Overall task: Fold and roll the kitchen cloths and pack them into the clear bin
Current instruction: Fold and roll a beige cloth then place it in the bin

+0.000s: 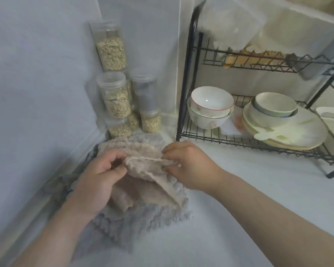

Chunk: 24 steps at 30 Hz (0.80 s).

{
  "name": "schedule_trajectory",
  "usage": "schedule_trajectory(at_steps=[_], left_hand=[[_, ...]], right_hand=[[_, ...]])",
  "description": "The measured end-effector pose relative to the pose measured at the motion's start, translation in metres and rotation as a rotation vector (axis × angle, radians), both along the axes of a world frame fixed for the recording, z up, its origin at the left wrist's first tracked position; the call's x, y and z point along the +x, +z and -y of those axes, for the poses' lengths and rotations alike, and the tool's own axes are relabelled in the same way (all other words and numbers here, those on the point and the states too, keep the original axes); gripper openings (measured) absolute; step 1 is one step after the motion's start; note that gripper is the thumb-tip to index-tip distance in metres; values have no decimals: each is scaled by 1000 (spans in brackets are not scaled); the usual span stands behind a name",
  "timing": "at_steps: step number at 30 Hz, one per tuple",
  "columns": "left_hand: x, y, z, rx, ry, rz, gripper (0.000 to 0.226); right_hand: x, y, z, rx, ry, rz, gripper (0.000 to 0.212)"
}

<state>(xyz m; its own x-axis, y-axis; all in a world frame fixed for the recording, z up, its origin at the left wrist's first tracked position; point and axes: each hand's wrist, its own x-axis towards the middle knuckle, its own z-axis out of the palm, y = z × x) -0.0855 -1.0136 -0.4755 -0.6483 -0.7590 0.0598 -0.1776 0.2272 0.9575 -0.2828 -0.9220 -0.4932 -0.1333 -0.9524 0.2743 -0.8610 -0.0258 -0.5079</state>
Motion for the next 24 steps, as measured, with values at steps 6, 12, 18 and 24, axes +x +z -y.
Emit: schedule_trajectory(at_steps=[6, 12, 18, 24], left_hand=[[11, -25, -20, -319, 220, 99, 40], [11, -34, -43, -611, 468, 149, 27], [47, 18, -69, -603, 361, -32, 15], [50, 67, -101, -283, 67, -361, 26]], right_hand=[[21, 8, -5, -129, -168, 319, 16], [61, 63, -37, -536, -193, 351, 16], [64, 119, -132, -747, -384, 401, 28], [56, 131, -246, -677, -539, 387, 9]])
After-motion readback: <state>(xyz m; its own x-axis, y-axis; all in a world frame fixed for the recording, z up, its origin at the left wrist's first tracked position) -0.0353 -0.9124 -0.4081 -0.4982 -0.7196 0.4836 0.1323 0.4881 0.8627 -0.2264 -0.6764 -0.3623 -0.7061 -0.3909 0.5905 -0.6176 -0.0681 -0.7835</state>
